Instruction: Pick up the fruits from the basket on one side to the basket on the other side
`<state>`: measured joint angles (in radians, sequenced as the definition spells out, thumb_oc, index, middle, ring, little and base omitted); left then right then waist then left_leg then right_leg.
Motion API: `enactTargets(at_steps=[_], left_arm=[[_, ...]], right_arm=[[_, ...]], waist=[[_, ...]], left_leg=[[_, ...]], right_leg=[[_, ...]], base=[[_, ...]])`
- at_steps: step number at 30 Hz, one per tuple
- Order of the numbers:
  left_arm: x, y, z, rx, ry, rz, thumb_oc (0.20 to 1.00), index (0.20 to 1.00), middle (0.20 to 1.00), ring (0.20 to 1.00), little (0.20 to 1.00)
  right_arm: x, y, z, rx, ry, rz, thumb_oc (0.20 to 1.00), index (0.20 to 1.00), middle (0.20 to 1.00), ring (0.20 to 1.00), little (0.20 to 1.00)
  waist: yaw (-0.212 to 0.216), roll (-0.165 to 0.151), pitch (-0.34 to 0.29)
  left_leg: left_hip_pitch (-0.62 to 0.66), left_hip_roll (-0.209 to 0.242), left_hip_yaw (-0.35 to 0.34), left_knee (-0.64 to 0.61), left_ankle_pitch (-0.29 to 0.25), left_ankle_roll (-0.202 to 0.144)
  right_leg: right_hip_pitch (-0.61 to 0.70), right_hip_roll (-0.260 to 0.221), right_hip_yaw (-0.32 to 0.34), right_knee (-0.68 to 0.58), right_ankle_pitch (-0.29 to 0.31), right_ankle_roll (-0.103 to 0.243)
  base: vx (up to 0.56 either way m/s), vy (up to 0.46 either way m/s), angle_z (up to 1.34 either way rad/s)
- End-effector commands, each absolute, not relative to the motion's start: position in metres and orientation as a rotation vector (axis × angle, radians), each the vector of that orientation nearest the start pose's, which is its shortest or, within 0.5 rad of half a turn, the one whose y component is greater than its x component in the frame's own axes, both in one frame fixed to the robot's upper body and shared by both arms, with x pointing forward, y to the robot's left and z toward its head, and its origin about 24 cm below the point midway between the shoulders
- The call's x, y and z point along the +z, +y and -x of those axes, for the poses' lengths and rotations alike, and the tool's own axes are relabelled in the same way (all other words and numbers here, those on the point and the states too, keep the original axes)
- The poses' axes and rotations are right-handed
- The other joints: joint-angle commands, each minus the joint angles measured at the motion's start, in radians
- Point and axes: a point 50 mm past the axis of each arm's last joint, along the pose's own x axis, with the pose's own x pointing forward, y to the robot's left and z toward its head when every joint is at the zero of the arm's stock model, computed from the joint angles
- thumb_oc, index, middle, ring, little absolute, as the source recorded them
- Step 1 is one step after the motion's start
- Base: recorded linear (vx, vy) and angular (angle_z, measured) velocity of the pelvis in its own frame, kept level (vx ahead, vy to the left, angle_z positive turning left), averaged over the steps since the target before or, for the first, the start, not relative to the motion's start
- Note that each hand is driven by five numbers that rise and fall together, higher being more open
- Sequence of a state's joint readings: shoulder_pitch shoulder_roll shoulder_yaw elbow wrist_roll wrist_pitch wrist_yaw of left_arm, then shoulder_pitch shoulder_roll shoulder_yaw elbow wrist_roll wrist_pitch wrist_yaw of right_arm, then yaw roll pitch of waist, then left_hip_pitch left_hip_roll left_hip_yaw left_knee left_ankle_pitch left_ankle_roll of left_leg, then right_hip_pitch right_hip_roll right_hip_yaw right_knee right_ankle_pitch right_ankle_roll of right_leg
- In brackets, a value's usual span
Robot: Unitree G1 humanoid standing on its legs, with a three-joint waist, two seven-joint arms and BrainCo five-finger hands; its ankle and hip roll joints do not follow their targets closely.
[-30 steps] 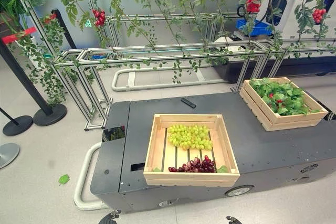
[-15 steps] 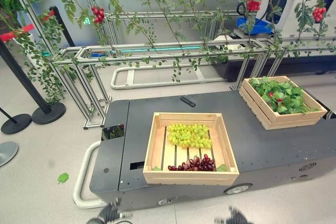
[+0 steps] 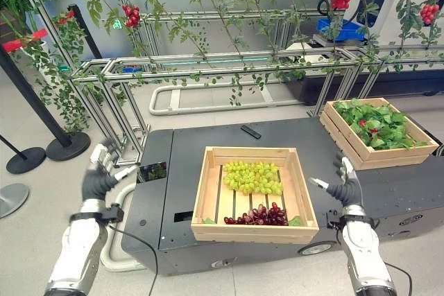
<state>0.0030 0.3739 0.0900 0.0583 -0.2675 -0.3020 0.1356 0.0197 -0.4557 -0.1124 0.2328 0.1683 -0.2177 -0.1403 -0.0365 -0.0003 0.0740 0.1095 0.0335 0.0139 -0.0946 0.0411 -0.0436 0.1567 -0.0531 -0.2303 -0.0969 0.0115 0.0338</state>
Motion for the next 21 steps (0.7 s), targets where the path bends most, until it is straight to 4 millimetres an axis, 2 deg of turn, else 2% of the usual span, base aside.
enactTargets(at_steps=[1,8,12,14,15,16,21], left_arm=[[0.101,0.255,-0.255,0.227,-0.375,-0.124,1.0,1.0,1.0,1.0,1.0],[0.108,0.254,-0.251,0.212,-0.405,-0.131,1.0,1.0,1.0,1.0,1.0],[0.116,0.254,-0.251,0.19,-0.434,-0.145,1.0,1.0,1.0,1.0,1.0],[0.124,0.253,-0.252,0.175,-0.465,-0.156,1.0,1.0,1.0,1.0,1.0],[0.134,0.251,-0.253,0.161,-0.507,-0.161,1.0,1.0,1.0,1.0,1.0],[0.135,0.251,-0.254,0.163,-0.509,-0.16,1.0,1.0,1.0,1.0,1.0],[0.154,0.25,-0.257,0.147,-0.586,-0.182,1.0,1.0,1.0,1.0,1.0]], right_arm=[[0.085,-0.291,-0.251,-0.305,-0.206,0.336,1.0,1.0,1.0,1.0,1.0],[0.104,-0.281,-0.251,-0.244,-0.288,0.364,1.0,1.0,1.0,1.0,1.0],[0.118,-0.282,-0.255,-0.193,-0.304,0.485,1.0,1.0,1.0,1.0,1.0],[0.127,-0.283,-0.26,-0.178,-0.326,0.524,1.0,1.0,1.0,1.0,1.0],[0.14,-0.281,-0.268,-0.158,-0.36,0.551,1.0,1.0,1.0,1.0,1.0],[0.141,-0.281,-0.269,-0.158,-0.362,0.551,1.0,1.0,1.0,1.0,1.0],[0.178,-0.277,-0.282,-0.107,-0.446,0.74,1.0,1.0,1.0,1.0,1.0]], waist=[[0.016,-0.025,-0.023],[0.018,-0.029,-0.014],[0.024,-0.039,0.004],[0.029,-0.042,0.025],[0.038,-0.048,0.063],[0.038,-0.048,0.063],[0.064,-0.059,0.146]], left_leg=[[0.041,0.005,0.077,0.007,-0.097,-0.017],[0.042,0.005,0.076,0.007,-0.097,-0.017],[0.033,0.004,0.072,0.007,-0.093,-0.017],[0.02,0.003,0.068,0.007,-0.087,-0.016],[-0.011,0.002,0.063,0.007,-0.075,-0.014],[-0.014,0.002,0.063,0.007,-0.073,-0.013],[-0.118,0.0,0.045,0.024,-0.039,-0.011]], right_leg=[[0.026,-0.039,0.009,0.011,-0.09,0.083],[0.026,-0.039,0.009,0.01,-0.088,0.082],[0.016,-0.04,0.005,0.013,-0.082,0.085],[0.0,-0.041,0.005,0.018,-0.077,0.086],[-0.037,-0.042,0.009,0.033,-0.071,0.088],[-0.042,-0.043,0.009,0.037,-0.071,0.088],[-0.156,-0.044,0.014,0.089,-0.061,0.089]], base=[[0.0,0.0,0.0],[0.0,0.0,0.0],[-0.01,0.001,0.0],[-0.12,0.009,0.02],[-0.16,0.006,0.01],[-0.2,0.006,-0.04],[-0.13,0.002,0.02]])
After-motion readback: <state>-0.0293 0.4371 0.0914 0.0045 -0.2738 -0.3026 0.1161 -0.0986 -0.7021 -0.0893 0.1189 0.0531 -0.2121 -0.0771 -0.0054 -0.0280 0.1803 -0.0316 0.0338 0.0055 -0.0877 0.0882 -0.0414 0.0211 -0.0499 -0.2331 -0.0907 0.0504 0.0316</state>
